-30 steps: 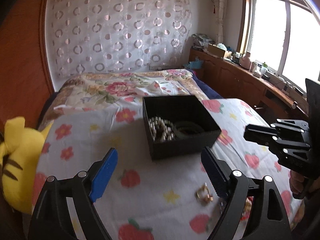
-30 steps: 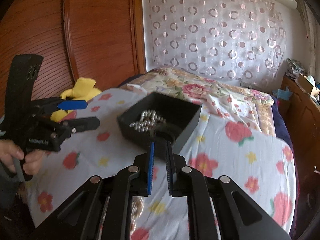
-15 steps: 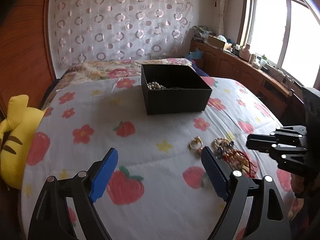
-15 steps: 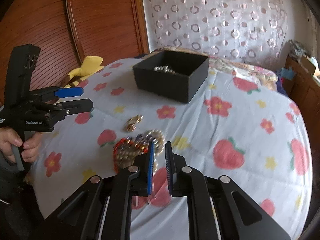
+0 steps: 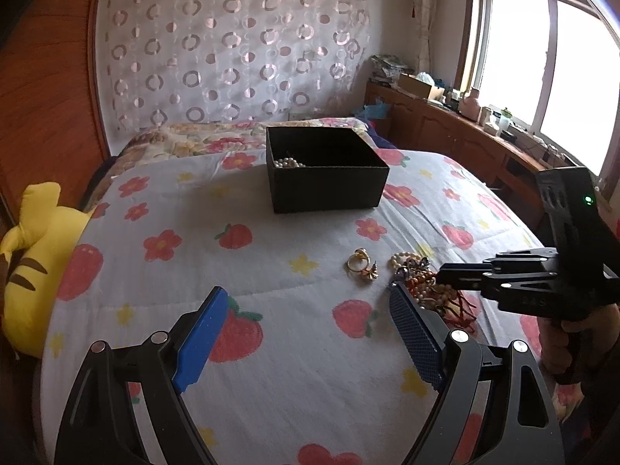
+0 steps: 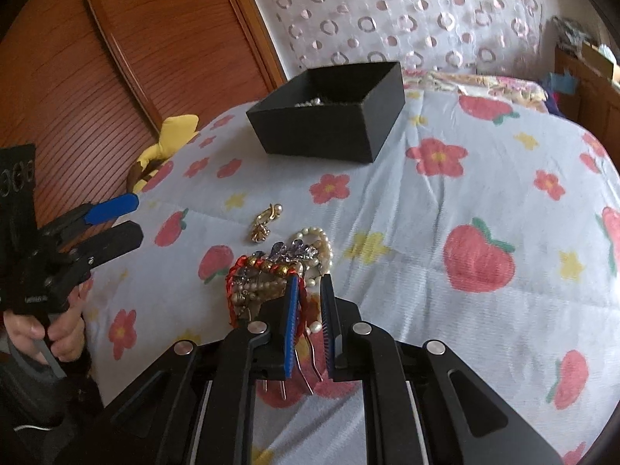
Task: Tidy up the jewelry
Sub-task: 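Return to the pile and grasp the red bead bracelet with the right tool, then lift the red bead bracelet with the right tool while the left tool approaches the gold ring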
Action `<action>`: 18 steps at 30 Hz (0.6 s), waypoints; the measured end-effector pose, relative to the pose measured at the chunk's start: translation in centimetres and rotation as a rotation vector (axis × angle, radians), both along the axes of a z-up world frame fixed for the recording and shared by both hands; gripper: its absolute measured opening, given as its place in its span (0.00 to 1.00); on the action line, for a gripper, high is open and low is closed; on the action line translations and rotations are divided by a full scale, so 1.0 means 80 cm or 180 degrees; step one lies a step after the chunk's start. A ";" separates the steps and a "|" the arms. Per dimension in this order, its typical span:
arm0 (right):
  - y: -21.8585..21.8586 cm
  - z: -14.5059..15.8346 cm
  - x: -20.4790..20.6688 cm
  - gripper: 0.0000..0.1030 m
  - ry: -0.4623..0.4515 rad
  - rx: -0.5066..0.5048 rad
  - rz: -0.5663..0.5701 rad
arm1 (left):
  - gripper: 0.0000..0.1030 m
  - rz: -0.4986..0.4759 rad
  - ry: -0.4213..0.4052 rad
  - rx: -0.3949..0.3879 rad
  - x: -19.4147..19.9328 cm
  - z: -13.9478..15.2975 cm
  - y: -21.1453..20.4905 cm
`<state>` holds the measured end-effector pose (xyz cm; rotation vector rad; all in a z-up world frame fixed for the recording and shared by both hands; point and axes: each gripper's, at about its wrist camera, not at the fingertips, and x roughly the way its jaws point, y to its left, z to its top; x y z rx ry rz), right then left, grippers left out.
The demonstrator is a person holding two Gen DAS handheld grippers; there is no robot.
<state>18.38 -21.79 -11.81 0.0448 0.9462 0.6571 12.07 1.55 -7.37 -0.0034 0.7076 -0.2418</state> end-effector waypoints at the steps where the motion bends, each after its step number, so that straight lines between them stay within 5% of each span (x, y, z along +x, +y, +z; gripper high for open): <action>1: 0.001 0.000 0.001 0.13 0.0007 -0.0003 0.0007 | 0.79 -0.0003 -0.0001 0.0001 -0.001 0.001 -0.001; 6: 0.005 0.002 0.001 0.13 0.0023 -0.0073 0.0028 | 0.79 -0.0016 -0.0050 0.0001 -0.006 0.007 -0.002; 10: 0.007 0.003 0.000 0.04 0.0041 -0.0030 0.0126 | 0.79 0.0004 -0.0033 -0.0009 -0.008 0.004 -0.001; 18: 0.007 0.036 -0.021 0.03 -0.0331 -0.0068 0.0118 | 0.79 0.0007 0.0022 0.0025 0.004 -0.003 -0.004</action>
